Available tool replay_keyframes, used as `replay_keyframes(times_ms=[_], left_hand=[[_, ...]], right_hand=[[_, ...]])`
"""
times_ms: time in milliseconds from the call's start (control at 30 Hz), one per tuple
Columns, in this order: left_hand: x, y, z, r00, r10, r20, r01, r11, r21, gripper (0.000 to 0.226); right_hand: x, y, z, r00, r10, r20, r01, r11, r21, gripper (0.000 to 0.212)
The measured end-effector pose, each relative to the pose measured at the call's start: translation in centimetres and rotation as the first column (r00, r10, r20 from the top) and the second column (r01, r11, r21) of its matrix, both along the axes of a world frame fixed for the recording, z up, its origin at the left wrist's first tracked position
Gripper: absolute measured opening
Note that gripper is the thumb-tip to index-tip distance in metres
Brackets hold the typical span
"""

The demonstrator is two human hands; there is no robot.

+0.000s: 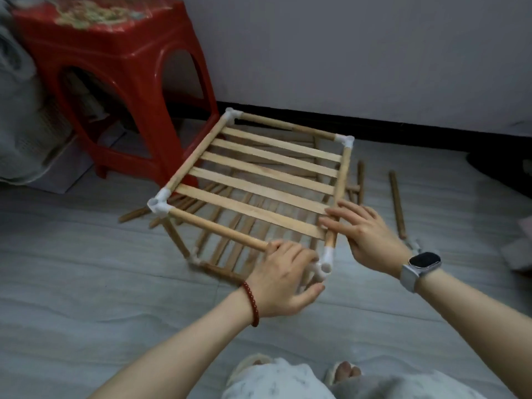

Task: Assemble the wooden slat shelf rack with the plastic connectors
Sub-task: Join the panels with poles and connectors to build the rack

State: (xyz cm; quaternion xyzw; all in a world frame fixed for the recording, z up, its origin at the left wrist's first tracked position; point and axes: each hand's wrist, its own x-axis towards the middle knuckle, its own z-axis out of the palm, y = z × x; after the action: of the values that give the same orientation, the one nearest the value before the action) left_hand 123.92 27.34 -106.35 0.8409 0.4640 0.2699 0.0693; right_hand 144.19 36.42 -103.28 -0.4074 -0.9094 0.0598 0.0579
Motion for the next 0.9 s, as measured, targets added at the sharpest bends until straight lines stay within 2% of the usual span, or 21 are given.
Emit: replay_keyframes(times_ms=[67,100,200,233,300,400,433,467,533,633,733,900], left_hand=[[1.3,0.0,1.1,0.997,-0.058,0.055,0.059,0.998,-0.023,0.033],[1.6,0.1,1.5,0.997,-0.034,0.073,0.033,0.999,0.009,0.028],[-0.1,0.6,2.7,0.974,0.227,0.025,-0.228,0.968,0.105,0.023],[-1.4,0.6,2.8,0.934,0.356,-0.019,-0.353,0.93,0.104,0.028],[-4.7,-0.2,2.8,0.8,0.59,-0.114,-0.591,0.806,0.023,0.042],[-8.9,-2.8,1.9,0.605,0.75,-0.269,-0.796,0.581,-0.17,0.051],[-9.7,-3.5,1.7,0.579,0.767,-0.277,-0.814,0.523,-0.253,0.051],[-10.1,-3.9,1.7,0.575,0.788,-0.219,-0.802,0.489,-0.344,0.052],[-10.3,-3.8,2.2,0.559,0.829,-0.005,-0.739,0.496,-0.456,0.051],[-10.4,-2.9,2.2,0.492,0.858,0.151,-0.731,0.501,-0.464,0.052],[-10.9,-2.0,2.0,0.327,0.907,0.267,-0.688,0.422,-0.59,0.048],[-9.9,-0.3,1.2,0.338,0.892,0.299,-0.712,0.45,-0.538,0.028]], right_hand=[[0.4,-0.4,0.9,0.981,-0.195,0.002,0.193,0.971,-0.143,0.046],[0.2,-0.8,1.1,0.968,-0.25,-0.015,0.243,0.951,-0.19,0.043],[-0.7,-3.0,1.1,0.962,-0.262,-0.072,0.235,0.936,-0.262,0.044],[-0.8,-3.6,1.0,0.965,-0.255,-0.061,0.23,0.935,-0.271,0.048],[-0.8,-4.3,1.0,0.952,-0.303,-0.044,0.279,0.919,-0.277,0.047],[-0.7,-5.1,0.6,0.916,-0.393,-0.08,0.367,0.902,-0.226,0.05],[-0.9,-5.2,0.5,0.905,-0.418,-0.077,0.395,0.895,-0.207,0.053],[-1.0,-5.1,0.5,0.894,-0.443,-0.062,0.426,0.885,-0.191,0.056],[-1.3,-4.1,0.3,0.874,-0.485,-0.028,0.475,0.864,-0.166,0.06],[-1.7,-2.6,0.0,0.836,-0.542,-0.09,0.512,0.828,-0.23,0.06],[-1.8,-2.3,-0.5,0.793,-0.593,-0.141,0.546,0.794,-0.267,0.058],[-0.2,-1.9,-0.8,0.733,-0.643,-0.222,0.592,0.764,-0.257,0.05]])
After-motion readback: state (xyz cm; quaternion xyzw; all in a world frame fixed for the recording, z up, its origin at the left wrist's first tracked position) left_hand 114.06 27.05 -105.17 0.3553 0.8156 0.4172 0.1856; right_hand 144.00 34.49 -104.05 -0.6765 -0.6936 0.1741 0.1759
